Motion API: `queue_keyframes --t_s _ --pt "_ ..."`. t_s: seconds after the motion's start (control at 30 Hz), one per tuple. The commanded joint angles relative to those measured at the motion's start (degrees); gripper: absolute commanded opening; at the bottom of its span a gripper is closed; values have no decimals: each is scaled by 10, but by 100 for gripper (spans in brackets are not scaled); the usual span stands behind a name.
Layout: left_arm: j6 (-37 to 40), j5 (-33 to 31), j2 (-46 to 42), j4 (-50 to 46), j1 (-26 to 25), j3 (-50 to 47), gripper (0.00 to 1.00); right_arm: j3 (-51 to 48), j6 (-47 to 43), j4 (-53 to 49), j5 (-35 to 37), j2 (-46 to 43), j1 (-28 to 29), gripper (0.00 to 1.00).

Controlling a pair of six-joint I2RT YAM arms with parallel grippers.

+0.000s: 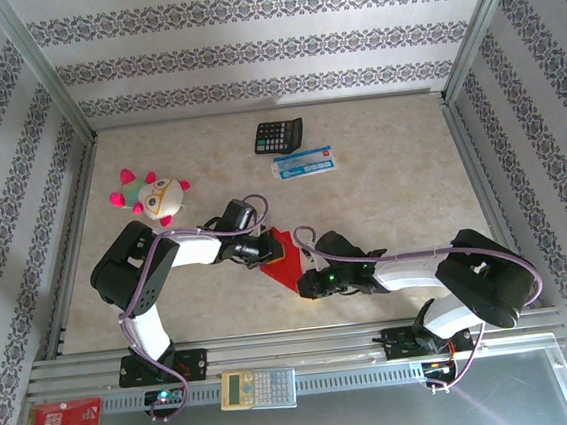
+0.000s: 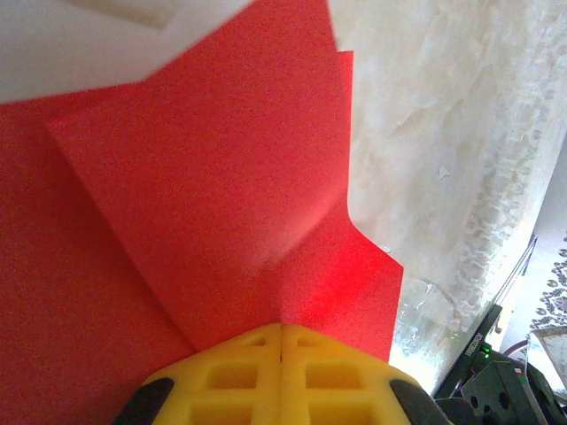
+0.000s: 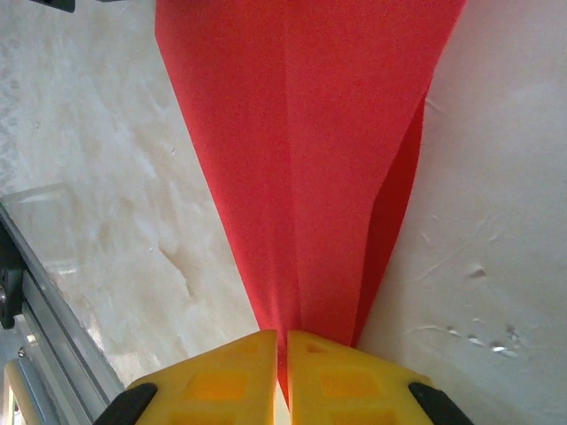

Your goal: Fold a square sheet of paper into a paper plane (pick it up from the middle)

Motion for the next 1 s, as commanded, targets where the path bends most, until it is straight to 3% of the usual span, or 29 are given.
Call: queue_keyframes --t_s 0.0,0.63,0.8,0.97 --pt "12 -38 13 -52 11 -24 5 -24 6 -19 11 10 1 13" --pt "22 -56 27 -67 12 -23 5 -75 48 -57 32 -45 63 13" --pt "23 -55 26 -68 13 -23 5 -67 40 -103 35 -93 60 11" --pt "21 -54 27 -67 13 -25 5 -21 36 -114 11 -133 19 11"
